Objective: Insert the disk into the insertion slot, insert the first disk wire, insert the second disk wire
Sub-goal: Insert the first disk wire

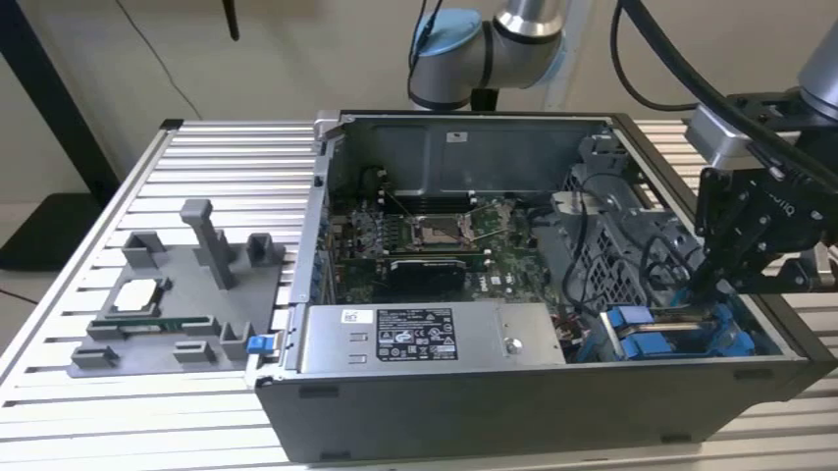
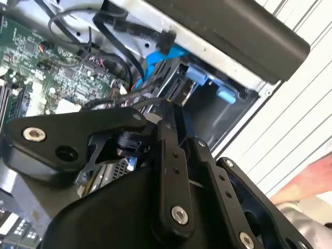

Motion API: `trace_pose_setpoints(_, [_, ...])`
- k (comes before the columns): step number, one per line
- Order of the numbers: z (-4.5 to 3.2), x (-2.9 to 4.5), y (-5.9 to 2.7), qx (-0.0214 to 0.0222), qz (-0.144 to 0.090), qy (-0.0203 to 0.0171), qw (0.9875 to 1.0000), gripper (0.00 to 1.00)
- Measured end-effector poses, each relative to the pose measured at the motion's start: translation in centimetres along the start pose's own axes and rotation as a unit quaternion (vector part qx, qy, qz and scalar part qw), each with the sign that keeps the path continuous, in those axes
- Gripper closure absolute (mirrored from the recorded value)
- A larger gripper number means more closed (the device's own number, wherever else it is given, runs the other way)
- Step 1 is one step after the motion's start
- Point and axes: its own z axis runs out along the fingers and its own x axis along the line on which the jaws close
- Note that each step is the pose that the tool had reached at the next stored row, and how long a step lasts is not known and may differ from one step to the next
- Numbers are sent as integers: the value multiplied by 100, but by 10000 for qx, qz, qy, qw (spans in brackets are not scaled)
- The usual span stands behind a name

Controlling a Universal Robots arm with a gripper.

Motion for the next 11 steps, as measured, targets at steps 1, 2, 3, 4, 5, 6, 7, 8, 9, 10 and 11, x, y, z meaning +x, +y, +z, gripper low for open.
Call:
trace_pose_setpoints(1, [6,-1,-31,-16,0,1,10000,100])
trace_pose_setpoints(2, [10,-2,-46,-20,0,0,10000,100])
trace_pose_setpoints(3, [11,-2,-48,-20,0,0,10000,100])
trace_pose_setpoints(4, [11,-2,-48,-20,0,1,10000,100])
trace_pose_setpoints(5, [11,-2,-48,-20,1,1,10000,100])
trace_pose_setpoints(6, [11,-2,-48,-20,1,2,10000,100])
trace_pose_setpoints(7, [16,-4,-48,-20,1,1,10000,100])
trace_pose_setpoints(8, [22,-5,-48,-20,0,0,10000,100])
trace_pose_setpoints(9, [28,-5,-48,-20,-1,1,10000,100])
trace_pose_setpoints(10, [37,-6,-48,-20,-1,1,10000,100])
trace_pose_setpoints(11, [46,-9,-48,-20,-2,1,10000,100])
